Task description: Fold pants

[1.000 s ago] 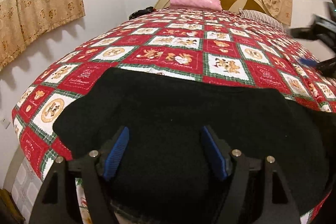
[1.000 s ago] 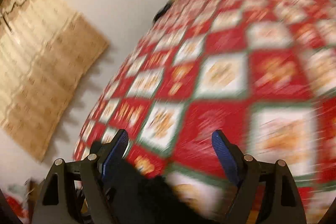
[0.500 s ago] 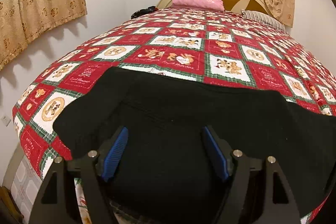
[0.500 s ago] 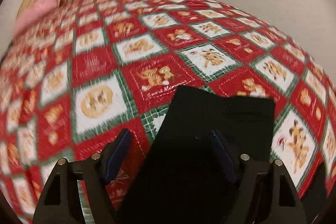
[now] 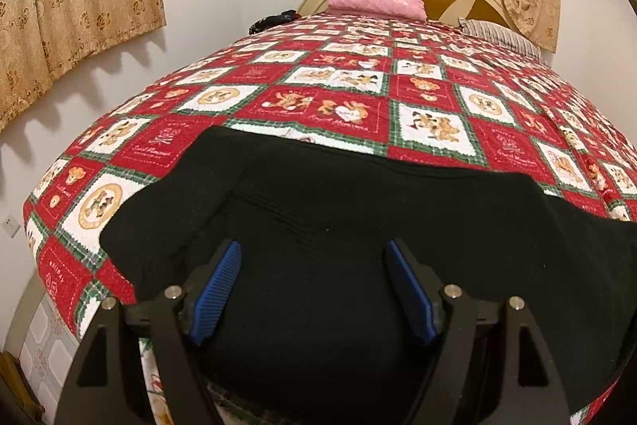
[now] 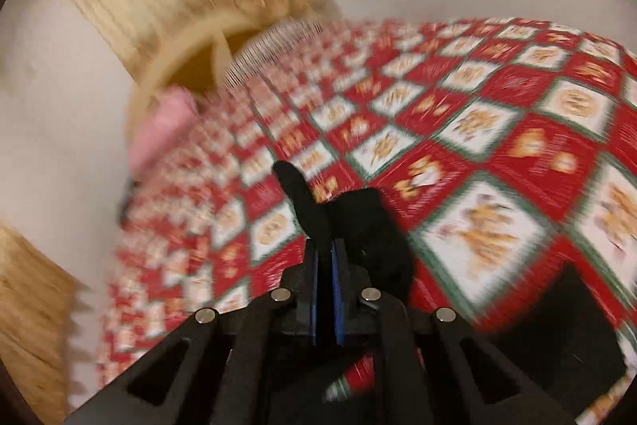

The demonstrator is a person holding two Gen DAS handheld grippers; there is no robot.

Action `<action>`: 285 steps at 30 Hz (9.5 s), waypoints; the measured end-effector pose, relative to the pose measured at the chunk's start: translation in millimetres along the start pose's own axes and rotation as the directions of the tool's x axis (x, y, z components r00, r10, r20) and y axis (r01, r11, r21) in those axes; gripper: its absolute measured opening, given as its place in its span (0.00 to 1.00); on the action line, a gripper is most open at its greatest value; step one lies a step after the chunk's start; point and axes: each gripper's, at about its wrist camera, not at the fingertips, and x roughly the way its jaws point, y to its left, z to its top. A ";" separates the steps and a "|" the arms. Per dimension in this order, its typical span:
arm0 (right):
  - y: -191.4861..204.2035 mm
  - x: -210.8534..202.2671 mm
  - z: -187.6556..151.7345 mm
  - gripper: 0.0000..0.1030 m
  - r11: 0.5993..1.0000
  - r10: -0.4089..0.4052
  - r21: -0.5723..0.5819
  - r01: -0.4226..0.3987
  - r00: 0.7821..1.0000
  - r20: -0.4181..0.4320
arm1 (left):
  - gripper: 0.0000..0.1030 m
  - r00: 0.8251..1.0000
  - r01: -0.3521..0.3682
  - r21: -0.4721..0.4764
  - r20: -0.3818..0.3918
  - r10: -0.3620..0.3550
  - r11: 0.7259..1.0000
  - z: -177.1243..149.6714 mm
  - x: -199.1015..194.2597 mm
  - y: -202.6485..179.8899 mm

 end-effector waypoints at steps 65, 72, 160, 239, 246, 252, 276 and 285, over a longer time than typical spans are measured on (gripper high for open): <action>-26.8 -42.2 -142.4 0.46 0.973 0.036 -0.218 -0.079 0.980 -0.195 | 0.85 0.887 0.439 0.501 -0.108 -0.449 0.746 -69.1 -93.5 -217.2; -35.5 -32.7 -134.0 0.46 0.987 0.050 -0.142 -0.074 0.985 -0.165 | 0.85 0.889 0.438 0.493 -0.113 -0.444 0.752 -68.3 -93.4 -217.1; 221.2 49.8 -324.0 0.13 0.489 0.156 -0.823 -0.287 0.958 -0.241 | 0.89 0.951 0.301 0.107 0.037 -0.306 0.948 16.6 -63.6 -55.4; 252.7 104.1 -334.3 0.36 0.621 0.261 -0.654 -0.432 0.901 -0.348 | 0.92 0.988 -0.125 -0.040 -0.101 0.121 0.991 2.8 -22.1 55.7; 252.3 107.7 -329.7 0.36 0.647 0.265 -0.617 -0.448 0.891 -0.368 | 0.92 0.982 -0.152 -0.037 -0.118 0.146 0.988 3.8 -24.0 59.2; 252.7 109.0 -328.9 0.36 0.654 0.263 -0.608 -0.450 0.889 -0.376 | 0.93 0.982 -0.162 -0.108 -0.116 0.149 0.981 4.0 -27.0 81.2; 255.6 112.8 -326.4 0.36 0.669 0.255 -0.583 -0.461 0.879 -0.402 | 0.48 0.990 -0.075 -0.198 -0.134 0.049 0.977 16.4 4.0 71.2; 256.1 112.2 -325.9 0.36 0.669 0.242 -0.592 -0.449 0.885 -0.398 | 0.24 0.990 -0.108 -0.131 -0.106 0.094 0.985 20.2 2.6 51.6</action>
